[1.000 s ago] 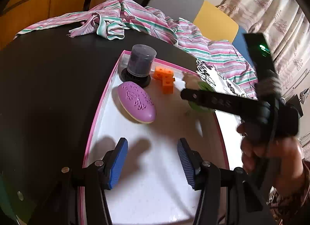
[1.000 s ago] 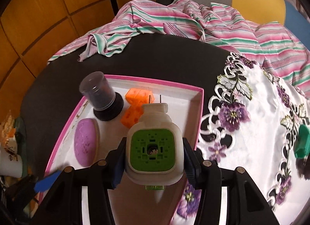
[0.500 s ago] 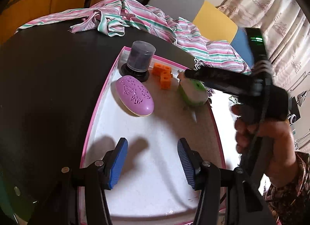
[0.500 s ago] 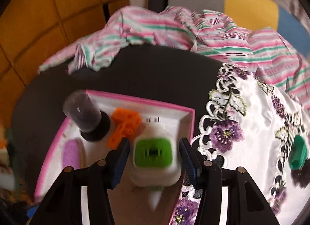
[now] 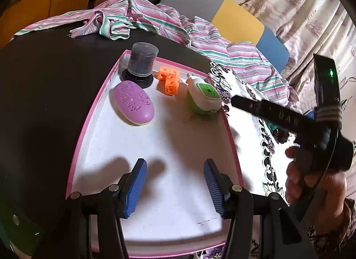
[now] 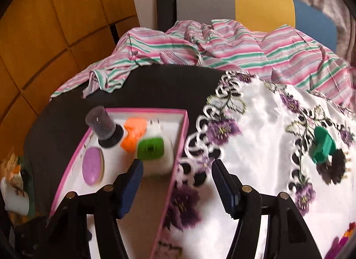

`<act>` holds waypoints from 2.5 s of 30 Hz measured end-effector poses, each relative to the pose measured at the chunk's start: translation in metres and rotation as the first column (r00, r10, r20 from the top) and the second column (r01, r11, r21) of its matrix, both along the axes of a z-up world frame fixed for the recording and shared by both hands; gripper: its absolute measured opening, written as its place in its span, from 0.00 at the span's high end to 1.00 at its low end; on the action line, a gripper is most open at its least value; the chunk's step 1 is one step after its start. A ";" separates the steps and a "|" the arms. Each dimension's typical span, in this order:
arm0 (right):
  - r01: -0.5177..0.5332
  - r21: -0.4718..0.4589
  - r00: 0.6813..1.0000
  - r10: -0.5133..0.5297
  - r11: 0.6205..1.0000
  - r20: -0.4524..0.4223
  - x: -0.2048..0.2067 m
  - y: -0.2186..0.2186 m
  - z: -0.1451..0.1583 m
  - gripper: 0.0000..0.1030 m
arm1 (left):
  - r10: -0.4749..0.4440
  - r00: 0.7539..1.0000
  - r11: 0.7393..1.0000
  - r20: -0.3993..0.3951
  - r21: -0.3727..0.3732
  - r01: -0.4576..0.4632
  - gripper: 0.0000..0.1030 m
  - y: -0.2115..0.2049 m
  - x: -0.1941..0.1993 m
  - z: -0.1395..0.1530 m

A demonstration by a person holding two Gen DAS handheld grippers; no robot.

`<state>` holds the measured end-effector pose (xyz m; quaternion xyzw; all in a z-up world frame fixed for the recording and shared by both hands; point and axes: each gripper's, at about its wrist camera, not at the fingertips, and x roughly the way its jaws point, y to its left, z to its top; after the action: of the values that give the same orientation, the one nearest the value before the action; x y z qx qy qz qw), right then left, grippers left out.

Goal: Organize rigid objects
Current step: 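Move both tools back toward the remaining objects on the cloth, then move the right tool to the orange channel piece and grasp it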

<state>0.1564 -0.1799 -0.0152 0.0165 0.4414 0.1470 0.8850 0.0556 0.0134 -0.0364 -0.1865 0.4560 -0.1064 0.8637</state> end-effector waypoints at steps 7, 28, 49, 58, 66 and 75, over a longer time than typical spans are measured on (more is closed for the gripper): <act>0.005 0.016 0.999 -0.004 1.000 -0.045 -0.021 -0.013 -0.007 0.37 | -0.042 0.999 0.998 0.012 -0.039 0.042 0.48 -0.008 -0.009 0.002; 0.299 -0.077 0.944 -0.307 0.951 -0.121 -0.074 -0.154 -0.003 0.36 | -0.280 0.958 0.960 0.068 -0.002 0.281 0.48 -0.092 -0.034 0.019; 0.479 0.122 0.865 -0.444 0.869 -0.234 -0.072 -0.234 -0.016 0.25 | -0.309 0.950 0.951 0.050 0.009 0.309 0.48 -0.110 -0.039 0.017; 0.744 -0.015 0.649 -0.728 0.668 -0.219 -0.079 -0.329 -0.005 0.24 | -0.321 0.946 0.947 0.052 0.022 0.321 0.47 -0.119 -0.040 0.017; 0.818 0.057 0.539 -0.728 0.573 -0.423 -0.092 -0.386 -0.054 0.24 | -0.365 0.929 0.931 0.064 0.030 0.364 0.47 -0.134 -0.042 0.020; 0.621 0.035 0.767 -0.598 0.783 -0.233 -0.070 -0.322 -0.015 0.25 | -0.356 0.932 0.934 0.069 0.038 0.355 0.47 -0.135 -0.043 0.024</act>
<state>0.0866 -0.5024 -0.0299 0.2231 0.4936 -0.1268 0.8310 0.0126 -0.1218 -0.0124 -0.0862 0.4508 -0.2622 0.8489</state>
